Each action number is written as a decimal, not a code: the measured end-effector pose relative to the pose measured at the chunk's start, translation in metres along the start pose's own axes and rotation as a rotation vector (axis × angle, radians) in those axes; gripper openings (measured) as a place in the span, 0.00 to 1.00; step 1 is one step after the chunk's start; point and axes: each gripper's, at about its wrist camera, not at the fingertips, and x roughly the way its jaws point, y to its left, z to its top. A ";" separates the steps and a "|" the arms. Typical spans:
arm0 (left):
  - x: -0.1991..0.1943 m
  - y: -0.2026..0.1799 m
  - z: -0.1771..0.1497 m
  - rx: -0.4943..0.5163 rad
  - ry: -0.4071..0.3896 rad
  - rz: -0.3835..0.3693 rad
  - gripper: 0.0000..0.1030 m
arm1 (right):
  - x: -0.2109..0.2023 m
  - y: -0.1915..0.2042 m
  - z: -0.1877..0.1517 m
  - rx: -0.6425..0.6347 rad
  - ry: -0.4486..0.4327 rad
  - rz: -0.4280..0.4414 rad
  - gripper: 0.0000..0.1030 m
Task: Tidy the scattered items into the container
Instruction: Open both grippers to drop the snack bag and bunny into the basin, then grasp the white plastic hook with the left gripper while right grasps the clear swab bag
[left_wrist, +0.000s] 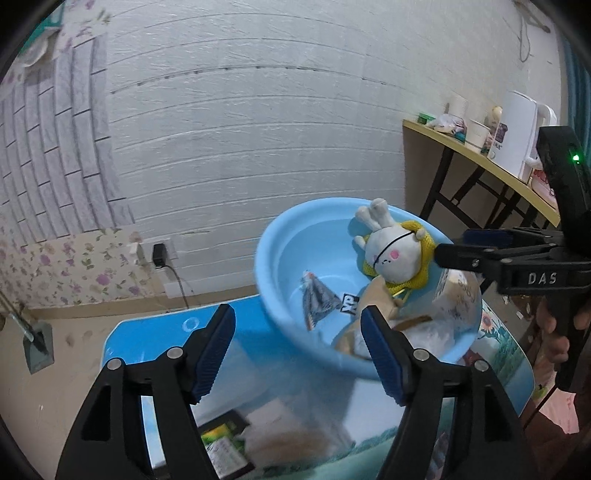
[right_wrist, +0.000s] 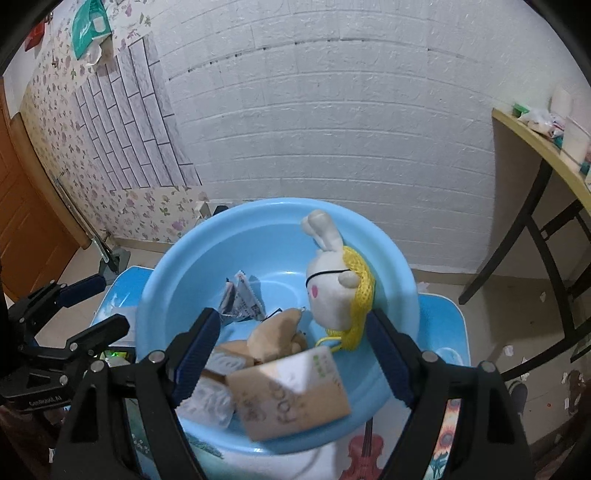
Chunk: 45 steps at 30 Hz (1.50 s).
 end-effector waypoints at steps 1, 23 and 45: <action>-0.005 0.002 -0.003 -0.003 -0.004 0.007 0.69 | -0.004 0.002 -0.001 -0.001 -0.003 -0.001 0.79; -0.068 0.086 -0.060 -0.309 0.018 0.107 0.69 | -0.109 0.029 -0.029 -0.058 -0.171 0.042 0.79; -0.089 0.136 -0.148 -0.420 0.076 0.172 0.72 | -0.132 0.065 -0.076 -0.115 -0.201 0.172 0.80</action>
